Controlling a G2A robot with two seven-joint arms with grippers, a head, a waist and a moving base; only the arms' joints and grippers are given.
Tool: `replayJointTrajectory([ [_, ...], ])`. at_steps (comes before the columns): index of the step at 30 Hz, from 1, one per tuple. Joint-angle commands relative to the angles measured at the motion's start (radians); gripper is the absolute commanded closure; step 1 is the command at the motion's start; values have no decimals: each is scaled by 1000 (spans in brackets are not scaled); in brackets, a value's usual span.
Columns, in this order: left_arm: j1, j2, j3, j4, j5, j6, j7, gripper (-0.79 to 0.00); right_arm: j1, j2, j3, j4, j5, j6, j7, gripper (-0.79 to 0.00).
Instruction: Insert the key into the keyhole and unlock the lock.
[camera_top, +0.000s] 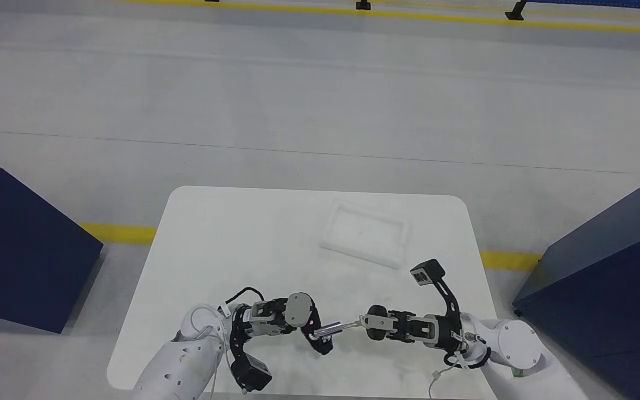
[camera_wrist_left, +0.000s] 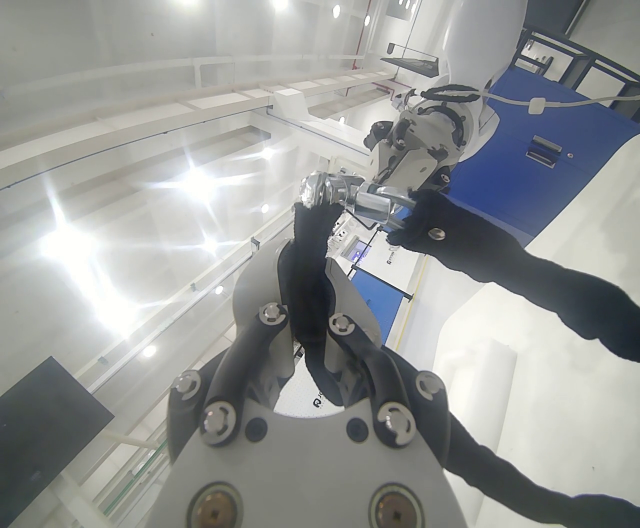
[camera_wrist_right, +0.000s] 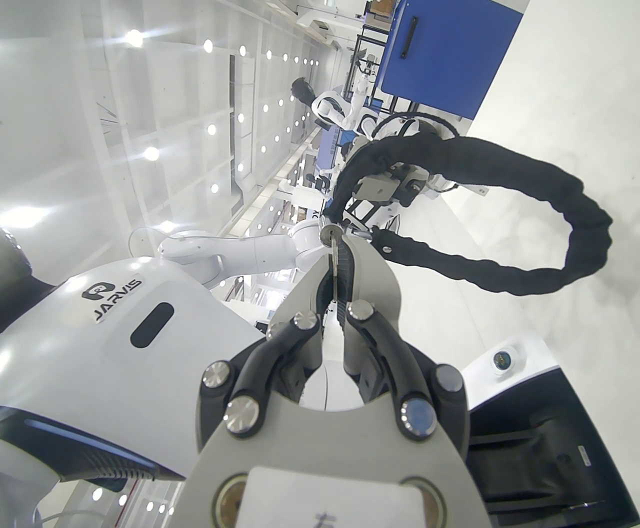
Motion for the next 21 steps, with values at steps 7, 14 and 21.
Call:
replayJointTrajectory([
  [7,0,0,0,0,0,0,0,0,-11,1,9,-10,7,2,5,0],
  [14,0,0,0,0,0,0,0,0,-16,1,8,-19,-6,10,8,0],
  [21,0,0,0,0,0,0,0,0,-17,1,6,-24,-18,15,-1,0],
])
